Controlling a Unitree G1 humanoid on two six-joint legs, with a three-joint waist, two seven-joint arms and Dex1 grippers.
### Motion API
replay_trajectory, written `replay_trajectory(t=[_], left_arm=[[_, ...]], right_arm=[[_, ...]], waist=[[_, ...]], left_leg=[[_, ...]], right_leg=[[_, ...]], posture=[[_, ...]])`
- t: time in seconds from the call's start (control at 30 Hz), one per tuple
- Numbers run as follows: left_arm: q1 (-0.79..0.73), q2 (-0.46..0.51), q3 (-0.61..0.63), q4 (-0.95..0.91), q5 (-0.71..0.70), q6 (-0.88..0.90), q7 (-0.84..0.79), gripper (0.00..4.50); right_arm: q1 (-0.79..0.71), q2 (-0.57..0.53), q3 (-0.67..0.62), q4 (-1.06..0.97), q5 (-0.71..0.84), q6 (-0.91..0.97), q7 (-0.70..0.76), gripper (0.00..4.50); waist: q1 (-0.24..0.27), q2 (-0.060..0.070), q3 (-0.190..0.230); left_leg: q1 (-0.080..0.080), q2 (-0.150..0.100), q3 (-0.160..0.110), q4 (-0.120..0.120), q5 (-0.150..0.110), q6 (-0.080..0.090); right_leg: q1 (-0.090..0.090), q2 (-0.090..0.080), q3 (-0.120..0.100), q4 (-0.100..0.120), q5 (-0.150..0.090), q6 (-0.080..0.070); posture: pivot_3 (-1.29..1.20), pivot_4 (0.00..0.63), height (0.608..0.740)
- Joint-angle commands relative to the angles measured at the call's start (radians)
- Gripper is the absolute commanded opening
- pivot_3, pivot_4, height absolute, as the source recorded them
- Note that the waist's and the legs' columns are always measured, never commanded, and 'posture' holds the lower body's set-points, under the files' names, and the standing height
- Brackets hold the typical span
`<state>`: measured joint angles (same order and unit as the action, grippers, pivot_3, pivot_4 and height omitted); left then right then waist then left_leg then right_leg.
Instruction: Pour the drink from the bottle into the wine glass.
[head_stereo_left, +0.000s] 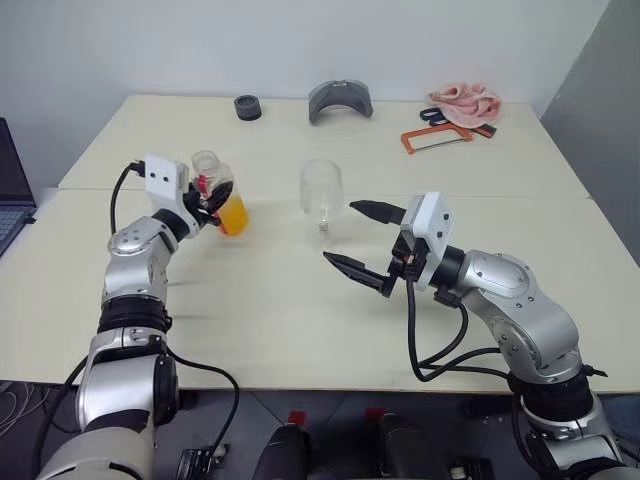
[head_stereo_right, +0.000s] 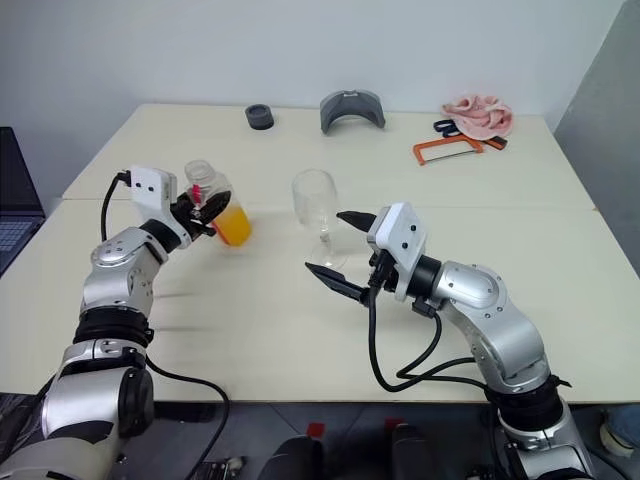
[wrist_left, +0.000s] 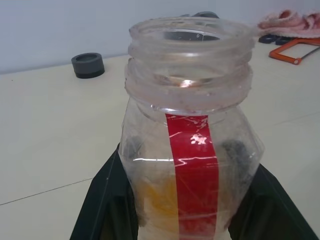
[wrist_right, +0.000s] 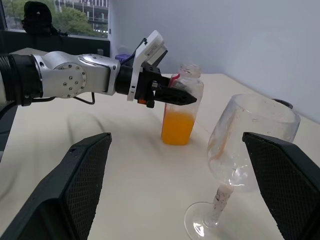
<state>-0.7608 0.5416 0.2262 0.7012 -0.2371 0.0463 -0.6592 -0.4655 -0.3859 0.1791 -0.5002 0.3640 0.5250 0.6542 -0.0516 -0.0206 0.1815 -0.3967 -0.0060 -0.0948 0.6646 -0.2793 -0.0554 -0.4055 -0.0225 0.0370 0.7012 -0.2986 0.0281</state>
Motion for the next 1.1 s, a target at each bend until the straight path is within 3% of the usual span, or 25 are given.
replay_trajectory(t=[0.03, 0.23, 0.37, 0.7, 1.1], left_arm=[[0.009, -0.011, -0.016, -0.162, -0.021, 0.048, -0.001, 1.71], [-0.002, 0.003, -0.095, -0.355, 0.065, 0.070, 0.035, 1.71], [-0.041, 0.042, -0.169, -0.361, 0.189, -0.053, 0.057, 1.70], [-0.186, 0.088, -0.321, -0.198, 0.433, -0.397, 0.114, 1.69], [-0.337, 0.108, -0.417, 0.042, 0.619, -0.653, 0.223, 1.69]], right_arm=[[0.001, 0.000, -0.037, -0.055, 0.021, -0.015, -0.014, 4.50], [0.031, -0.001, -0.106, -0.071, 0.055, 0.027, -0.067, 4.50], [0.039, 0.005, -0.108, -0.063, 0.045, 0.030, -0.100, 4.50], [0.021, 0.049, -0.099, -0.006, 0.009, 0.004, -0.168, 4.50], [0.042, 0.075, -0.079, 0.011, -0.013, -0.033, -0.172, 4.50]], waist=[[0.000, 0.000, 0.000], [0.001, 0.000, 0.000], [0.001, 0.000, 0.000], [0.000, 0.000, 0.000], [-0.002, 0.000, 0.000]], left_leg=[[0.000, 0.000, -0.001, 0.000, 0.000, 0.000], [-0.002, 0.000, -0.002, 0.001, 0.000, -0.001], [-0.001, -0.001, -0.001, 0.001, 0.001, -0.001], [-0.001, -0.002, 0.001, 0.000, 0.000, 0.000], [-0.002, -0.002, 0.001, 0.000, 0.000, 0.000]], right_leg=[[0.000, 0.000, 0.000, 0.000, 0.000, 0.000], [0.000, 0.000, 0.000, 0.000, 0.000, 0.000], [0.000, 0.000, 0.000, 0.000, 0.000, 0.000], [-0.001, 0.001, 0.001, 0.000, 0.000, 0.000], [-0.001, 0.001, 0.000, 0.000, 0.000, 0.000]], posture=[[0.00, 0.150, 0.740], [0.00, 0.150, 0.740], [0.00, 0.150, 0.740], [0.00, 0.150, 0.740], [0.00, 0.150, 0.740]])
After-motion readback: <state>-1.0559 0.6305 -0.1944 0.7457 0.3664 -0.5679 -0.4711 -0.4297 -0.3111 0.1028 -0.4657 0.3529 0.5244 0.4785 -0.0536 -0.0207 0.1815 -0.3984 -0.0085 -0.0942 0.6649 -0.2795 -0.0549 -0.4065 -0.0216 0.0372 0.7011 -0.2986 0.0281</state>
